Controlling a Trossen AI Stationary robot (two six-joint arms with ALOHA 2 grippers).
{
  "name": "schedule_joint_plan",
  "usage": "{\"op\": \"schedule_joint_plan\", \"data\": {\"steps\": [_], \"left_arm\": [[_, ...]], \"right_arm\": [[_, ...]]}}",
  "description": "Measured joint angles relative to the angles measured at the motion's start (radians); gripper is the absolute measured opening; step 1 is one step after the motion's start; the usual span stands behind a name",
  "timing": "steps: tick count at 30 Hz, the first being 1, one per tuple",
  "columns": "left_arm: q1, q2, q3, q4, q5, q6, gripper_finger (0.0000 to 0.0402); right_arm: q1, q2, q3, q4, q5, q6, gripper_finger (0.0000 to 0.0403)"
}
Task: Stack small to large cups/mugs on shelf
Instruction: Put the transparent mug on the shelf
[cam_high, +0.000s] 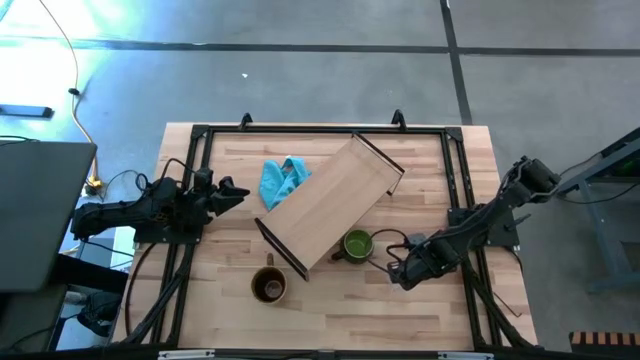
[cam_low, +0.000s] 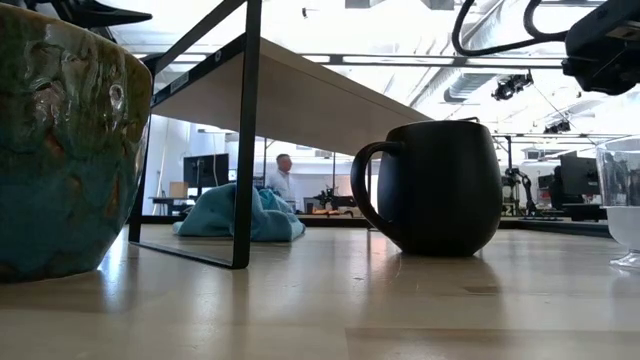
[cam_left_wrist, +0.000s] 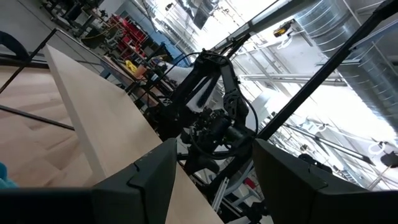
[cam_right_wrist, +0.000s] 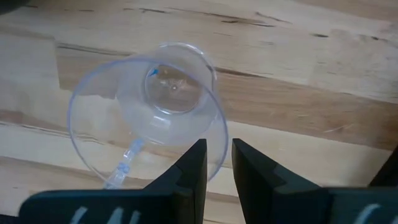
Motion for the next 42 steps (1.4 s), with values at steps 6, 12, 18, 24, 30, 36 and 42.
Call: {"op": "schedule_joint_plan", "data": {"steps": [6, 12, 18, 24, 30, 36, 42], "left_arm": [[0.0, 0.0, 0.0, 0.0, 0.0, -0.001, 0.02], [0.0, 0.0, 0.0, 0.0, 0.0, -0.003, 0.02], [0.0, 0.0, 0.0, 0.0, -0.001, -0.003, 0.02], [0.0, 0.0, 0.0, 0.0, -0.02, -0.008, 0.02], [0.0, 0.0, 0.0, 0.0, -0.03, -0.009, 0.02], [0.0, 0.0, 0.0, 0.0, -0.048, -0.008, 0.02], [0.0, 0.0, 0.0, 0.0, -0.048, -0.025, 0.02]], "right_arm": [[0.0, 0.0, 0.0, -0.015, -0.001, -0.022, 0.0038], [0.0, 0.0, 0.0, -0.043, -0.004, -0.105, 0.0007], [0.0, -0.001, 0.0, -0.086, -0.003, -0.194, 0.0003], [0.0, -0.001, 0.0, -0.115, 0.018, -0.275, 0.0001], [-0.005, -0.001, 0.0, -0.136, 0.053, -0.387, 0.0001], [-0.041, -0.001, 0.0, -0.137, 0.087, -0.569, 0.0], [-0.093, -0.001, 0.0, -0.137, 0.097, -0.727, 0.0]]}}
